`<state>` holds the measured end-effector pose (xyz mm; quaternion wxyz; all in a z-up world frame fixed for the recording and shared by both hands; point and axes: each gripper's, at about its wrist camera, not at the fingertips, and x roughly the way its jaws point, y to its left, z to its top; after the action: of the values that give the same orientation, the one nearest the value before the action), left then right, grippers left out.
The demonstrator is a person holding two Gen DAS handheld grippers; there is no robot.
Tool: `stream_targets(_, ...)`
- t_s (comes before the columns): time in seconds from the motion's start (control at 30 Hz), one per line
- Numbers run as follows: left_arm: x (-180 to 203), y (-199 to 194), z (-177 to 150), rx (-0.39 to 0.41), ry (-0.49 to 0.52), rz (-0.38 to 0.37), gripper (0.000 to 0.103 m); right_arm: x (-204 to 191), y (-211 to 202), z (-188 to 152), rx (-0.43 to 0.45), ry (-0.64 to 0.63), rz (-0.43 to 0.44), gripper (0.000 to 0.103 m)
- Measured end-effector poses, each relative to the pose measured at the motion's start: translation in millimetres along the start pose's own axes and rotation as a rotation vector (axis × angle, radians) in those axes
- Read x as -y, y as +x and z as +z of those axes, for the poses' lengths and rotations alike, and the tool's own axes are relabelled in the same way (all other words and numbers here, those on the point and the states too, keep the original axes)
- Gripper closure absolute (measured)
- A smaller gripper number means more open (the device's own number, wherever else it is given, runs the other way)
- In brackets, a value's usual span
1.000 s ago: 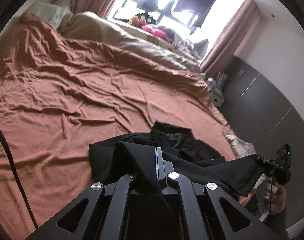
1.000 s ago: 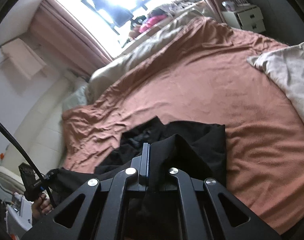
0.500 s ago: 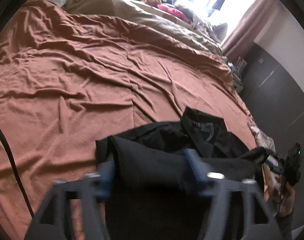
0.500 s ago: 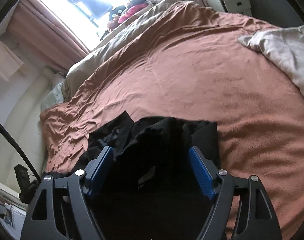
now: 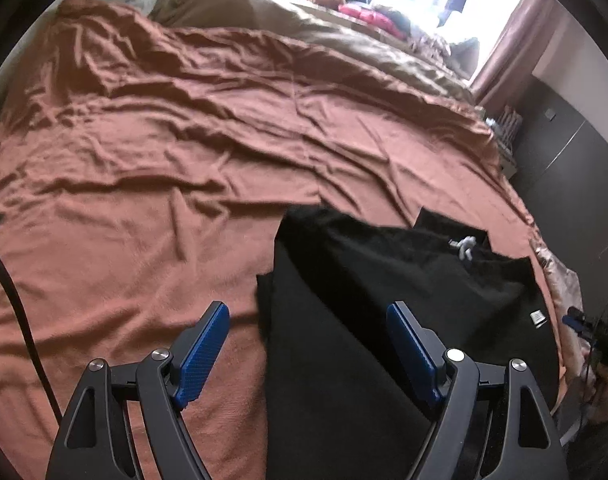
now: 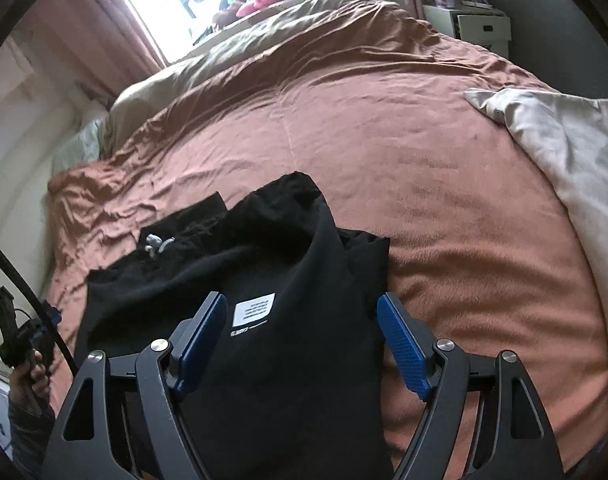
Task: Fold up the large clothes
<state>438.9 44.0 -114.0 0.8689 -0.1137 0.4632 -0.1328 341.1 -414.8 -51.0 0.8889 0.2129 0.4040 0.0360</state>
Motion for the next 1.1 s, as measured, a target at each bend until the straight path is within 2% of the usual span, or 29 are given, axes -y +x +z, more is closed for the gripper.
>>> stream_targets(0.17,-2,35,2,-0.065,0.037,0.021,0.033,-12,28,18,-0.037,-0.074,-0.078,0.028)
stream_targets(0.3,-6,61,11,-0.099,0.037,0.021,0.041,-16,59,33,-0.089,-0.098,-0.098,0.037)
stream_targets(0.47,-6,81,24,-0.113,0.042,0.023,0.042,-15,94,49,-0.129,-0.094,-0.122,0.039)
stream_targets(0.53,-5,87,31,-0.11,0.054,0.016,0.042,-17,101,54,-0.13,-0.091,-0.111,0.051)
stream_targets(0.6,-7,93,39,-0.112,0.044,-0.003,0.045,-19,104,57,-0.12,-0.103,-0.112,0.077)
stream_targets(0.63,-9,95,41,-0.113,0.038,-0.007,0.049,-20,103,59,-0.109,-0.104,-0.115,0.082)
stream_targets(0.67,-9,97,43,-0.117,0.032,-0.015,0.059,-21,100,60,-0.094,-0.106,-0.115,0.092)
stream_targets(0.7,-9,99,45,-0.122,0.025,-0.012,0.061,-22,97,59,-0.079,-0.11,-0.106,0.1)
stream_targets(0.73,-8,98,46,-0.118,0.025,-0.007,0.065,-23,92,57,-0.062,-0.117,-0.1,0.101)
stream_targets(0.77,-6,96,47,-0.111,0.032,0.001,0.082,-26,85,56,-0.04,-0.128,-0.102,0.102)
stream_targets(0.8,-3,93,48,-0.103,0.047,0.015,0.091,-26,80,54,-0.024,-0.134,-0.102,0.102)
stream_targets(0.9,4,78,52,-0.064,0.073,0.0,0.098,-24,63,50,0.018,-0.134,-0.089,0.102)
stream_targets(1.1,23,46,74,0.061,0.086,-0.038,0.1,-21,41,43,0.078,-0.135,-0.105,0.102)
